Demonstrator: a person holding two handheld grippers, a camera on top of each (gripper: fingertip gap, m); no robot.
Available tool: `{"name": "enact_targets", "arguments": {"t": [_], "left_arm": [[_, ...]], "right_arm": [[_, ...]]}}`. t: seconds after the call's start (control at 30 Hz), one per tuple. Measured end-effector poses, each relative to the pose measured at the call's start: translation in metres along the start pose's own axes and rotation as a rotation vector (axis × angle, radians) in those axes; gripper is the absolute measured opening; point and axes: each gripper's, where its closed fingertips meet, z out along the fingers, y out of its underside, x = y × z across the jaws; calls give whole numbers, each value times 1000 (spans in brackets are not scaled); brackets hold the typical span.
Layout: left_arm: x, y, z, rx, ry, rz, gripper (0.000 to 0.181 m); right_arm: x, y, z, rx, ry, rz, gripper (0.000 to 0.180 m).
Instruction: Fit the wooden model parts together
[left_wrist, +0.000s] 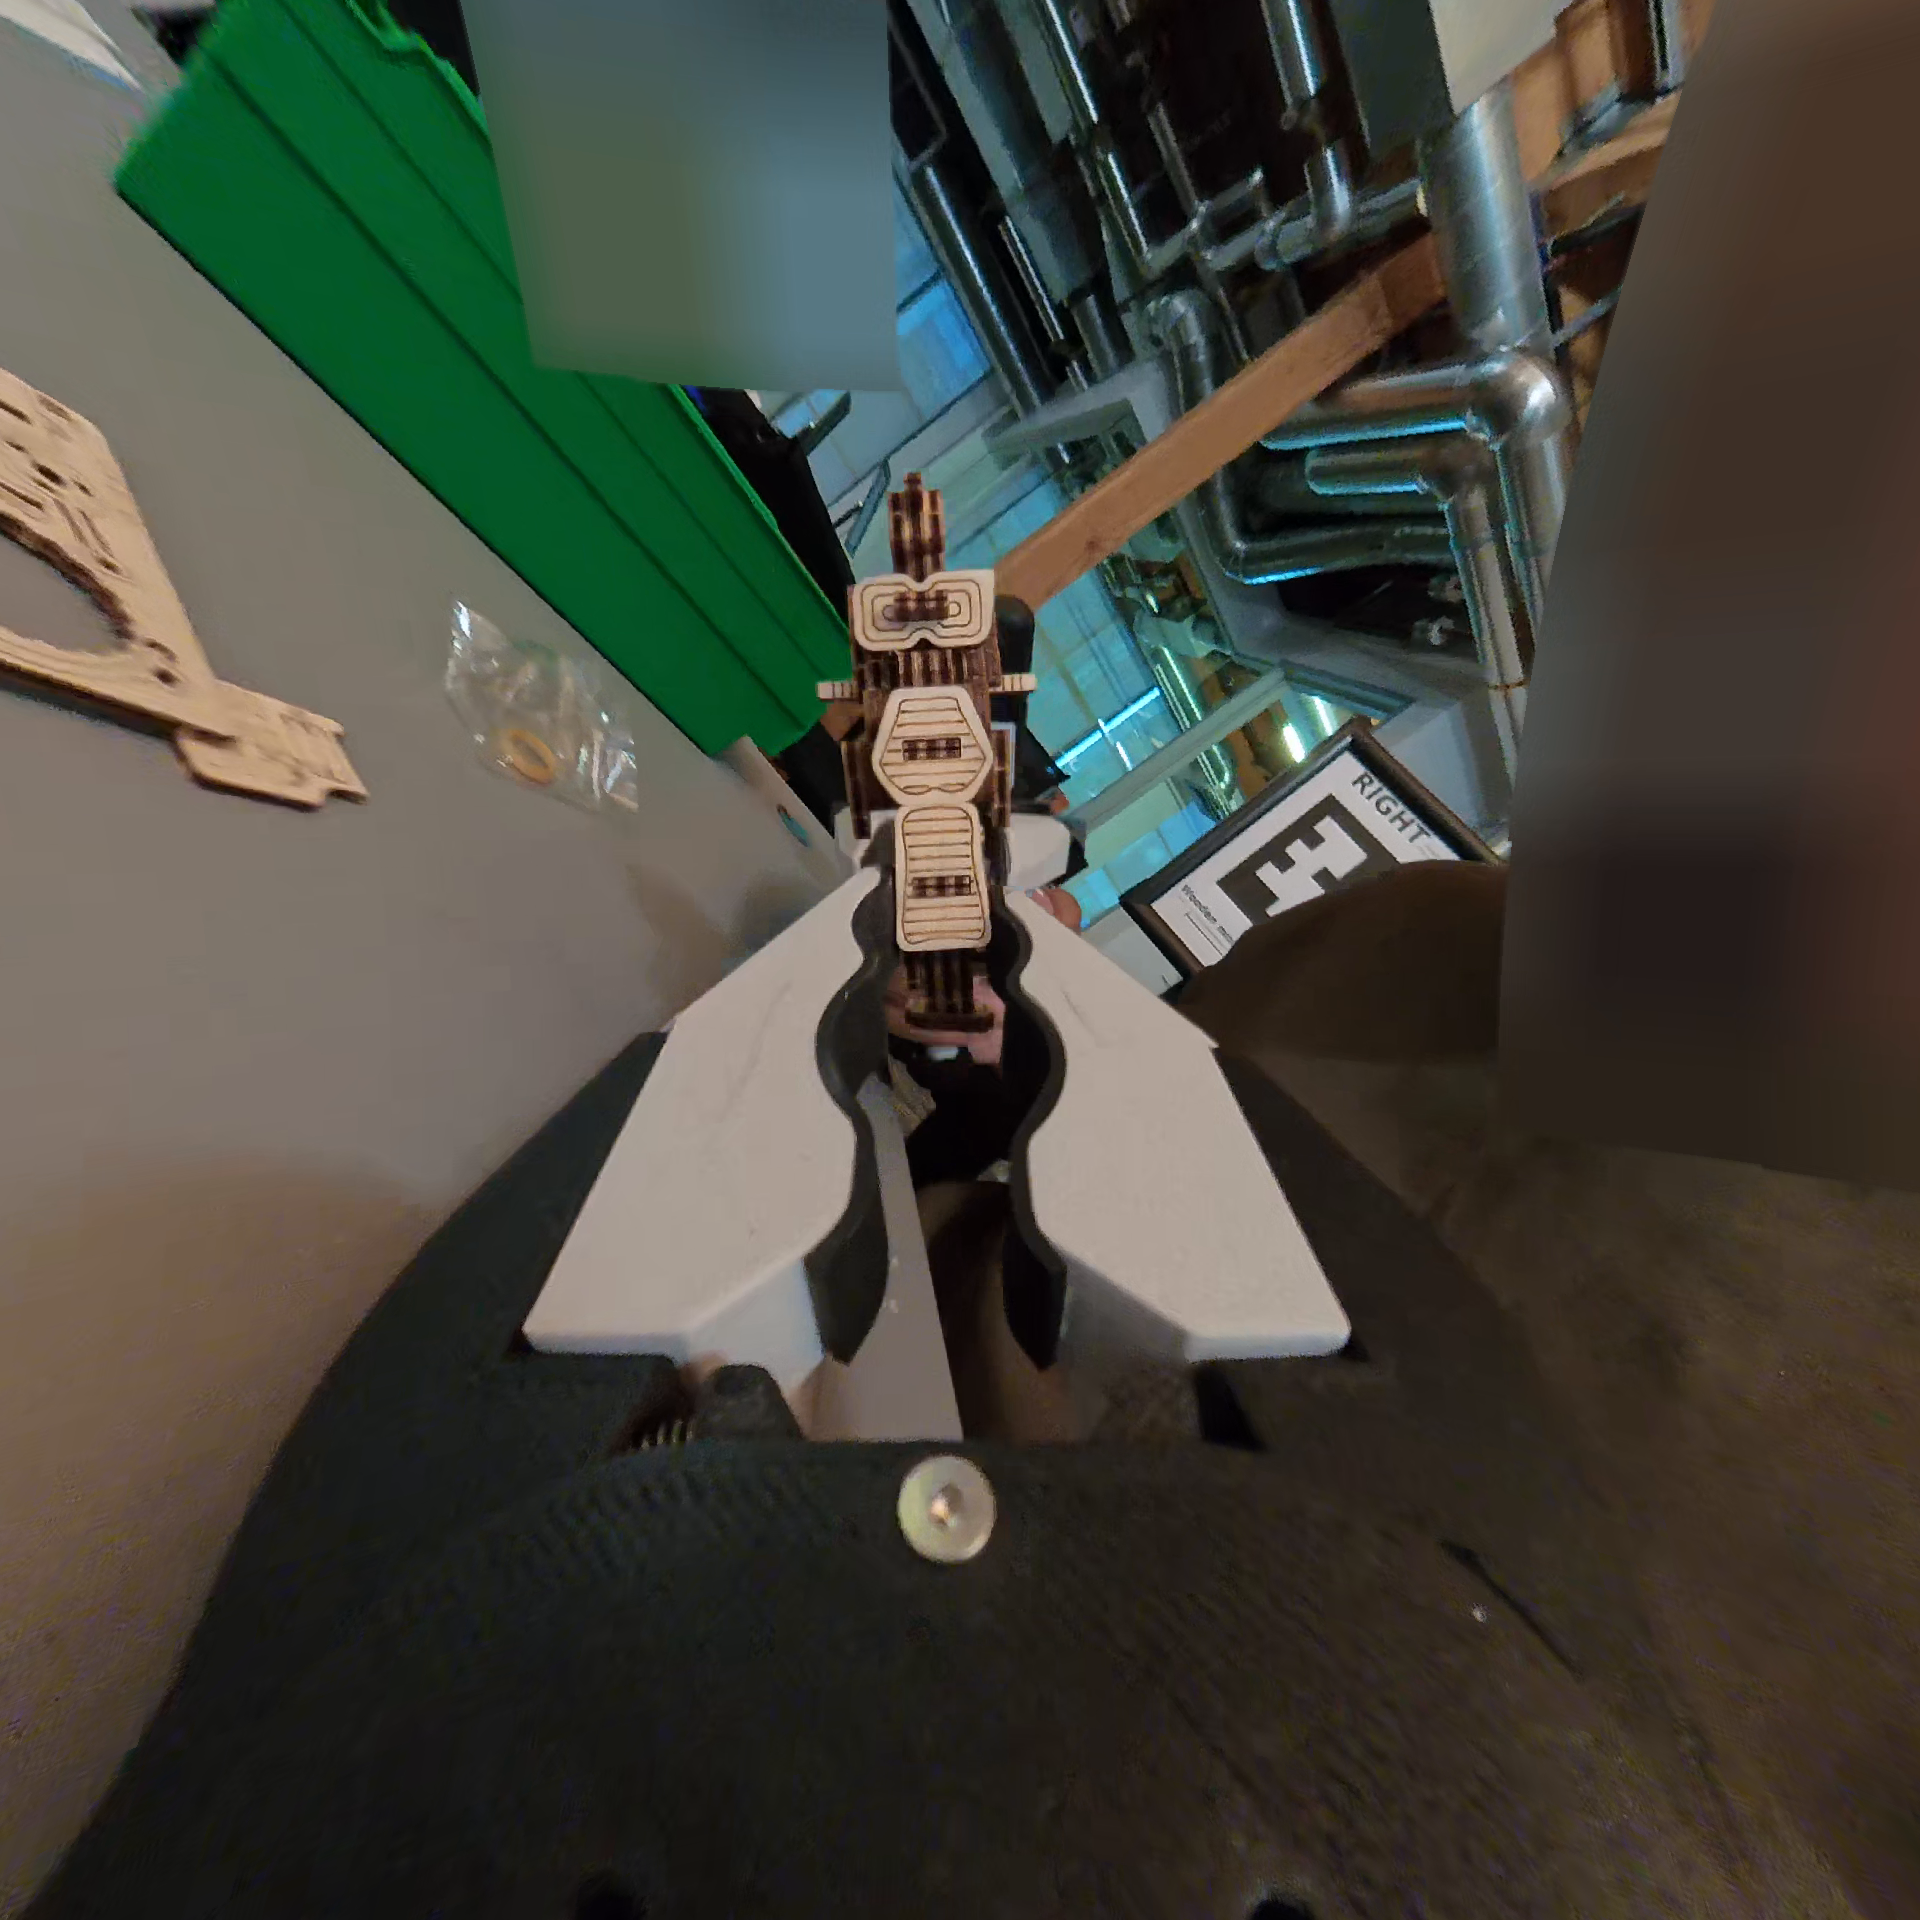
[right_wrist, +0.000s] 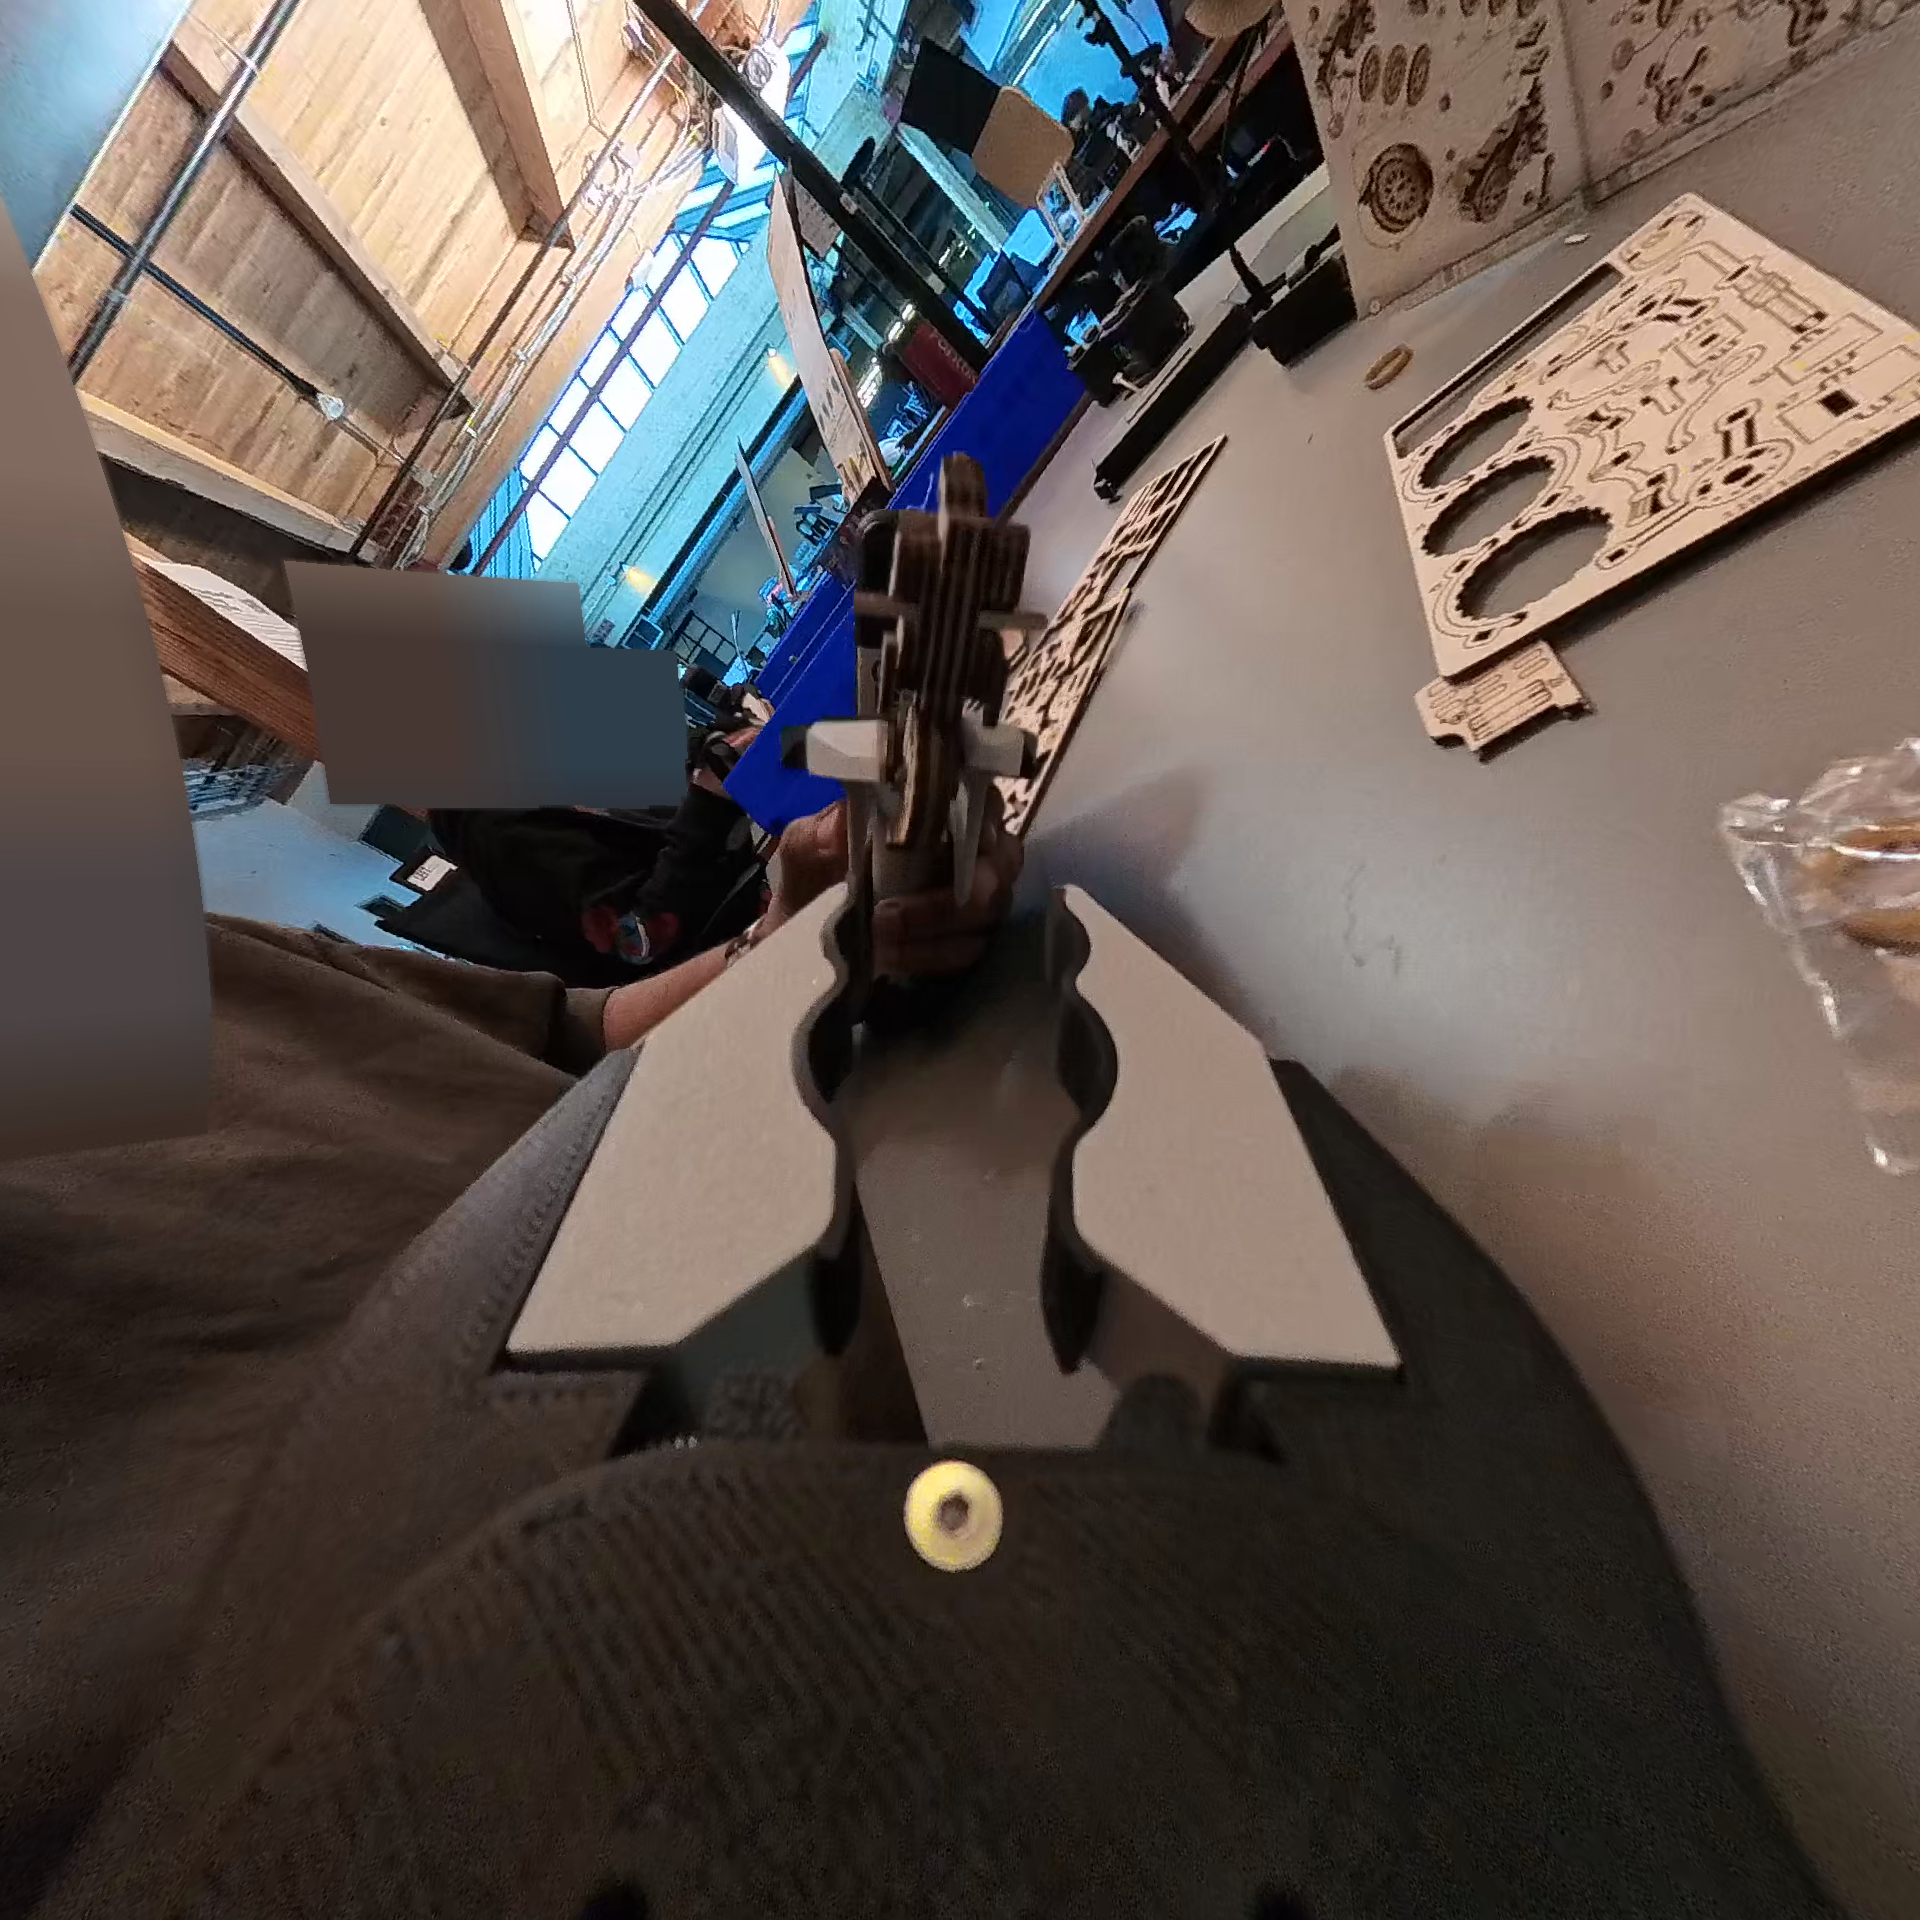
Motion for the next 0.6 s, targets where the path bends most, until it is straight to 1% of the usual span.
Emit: {"name": "enact_targets", "arguments": {"t": [0.1, 0.2, 0.3, 0.6], "left_arm": [[-7, -14, -9, 55, -16, -8, 14], [-12, -22, -14, 98, -2, -87, 14], [-20, -25, -16, 117, -23, -146, 14], [-20, -26, -18, 136, -13, -165, 14]], "right_arm": [[2, 1, 1, -7, 2, -4, 33], [5, 2, 2, -18, 4, -4, 33], [7, 3, 4, -27, 5, -2, 33], [8, 4, 7, -35, -8, 16, 27]]}}
